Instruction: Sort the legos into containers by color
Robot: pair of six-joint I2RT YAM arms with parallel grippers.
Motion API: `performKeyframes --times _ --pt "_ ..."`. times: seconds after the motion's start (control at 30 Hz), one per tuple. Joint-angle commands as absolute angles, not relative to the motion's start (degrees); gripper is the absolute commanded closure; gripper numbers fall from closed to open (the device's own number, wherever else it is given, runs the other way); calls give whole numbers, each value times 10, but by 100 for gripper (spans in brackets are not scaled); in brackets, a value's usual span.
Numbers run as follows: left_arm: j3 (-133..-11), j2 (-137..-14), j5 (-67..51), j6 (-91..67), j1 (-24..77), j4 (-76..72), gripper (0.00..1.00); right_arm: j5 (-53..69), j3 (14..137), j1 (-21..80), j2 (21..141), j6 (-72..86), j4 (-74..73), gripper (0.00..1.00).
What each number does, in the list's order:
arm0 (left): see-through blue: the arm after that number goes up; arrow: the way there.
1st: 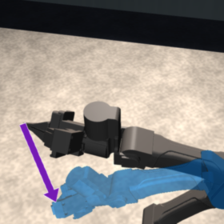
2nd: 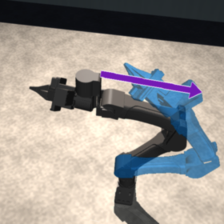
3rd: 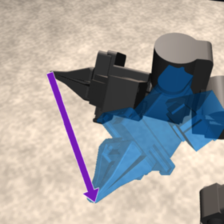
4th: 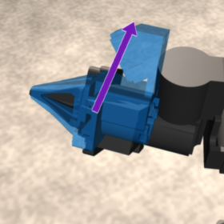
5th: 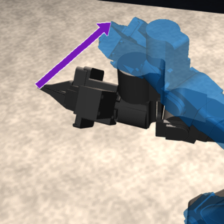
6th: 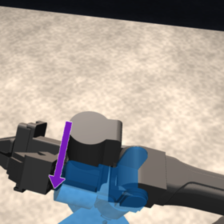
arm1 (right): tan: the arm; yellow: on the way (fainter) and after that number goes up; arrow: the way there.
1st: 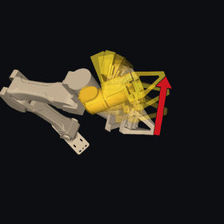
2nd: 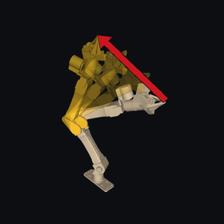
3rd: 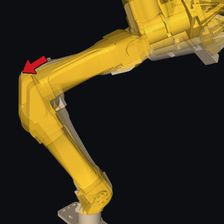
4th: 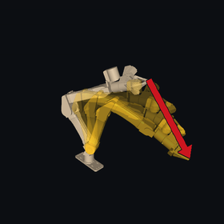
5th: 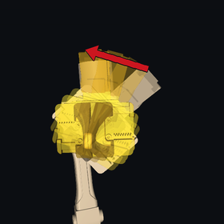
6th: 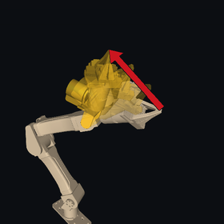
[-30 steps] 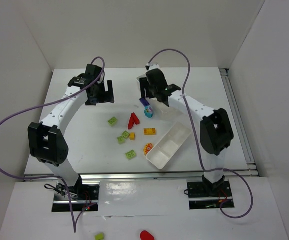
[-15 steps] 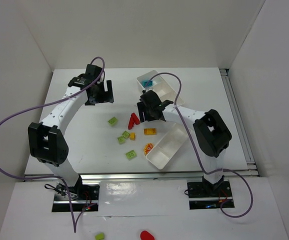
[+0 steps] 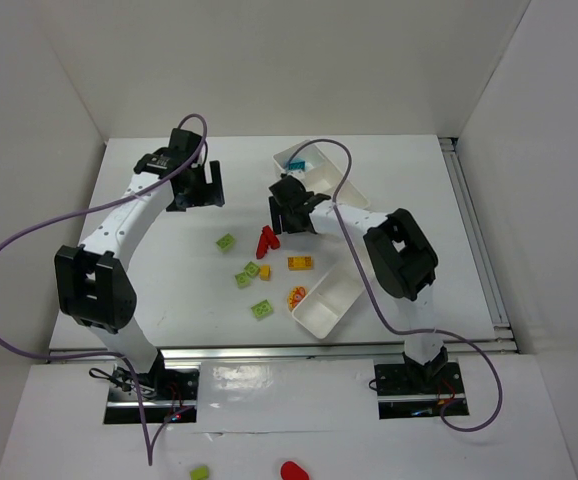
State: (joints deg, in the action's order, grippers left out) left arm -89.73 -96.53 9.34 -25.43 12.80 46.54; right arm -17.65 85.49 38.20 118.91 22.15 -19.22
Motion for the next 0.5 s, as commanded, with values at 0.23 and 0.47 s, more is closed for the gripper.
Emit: performKeyframes --times 0.23,0.47 --pt "-908 -947 98 -250 124 471 0 -220 914 365 1241 236 -198 22" --pt "-913 -952 98 -244 124 471 0 -212 911 365 1246 221 -151 32"
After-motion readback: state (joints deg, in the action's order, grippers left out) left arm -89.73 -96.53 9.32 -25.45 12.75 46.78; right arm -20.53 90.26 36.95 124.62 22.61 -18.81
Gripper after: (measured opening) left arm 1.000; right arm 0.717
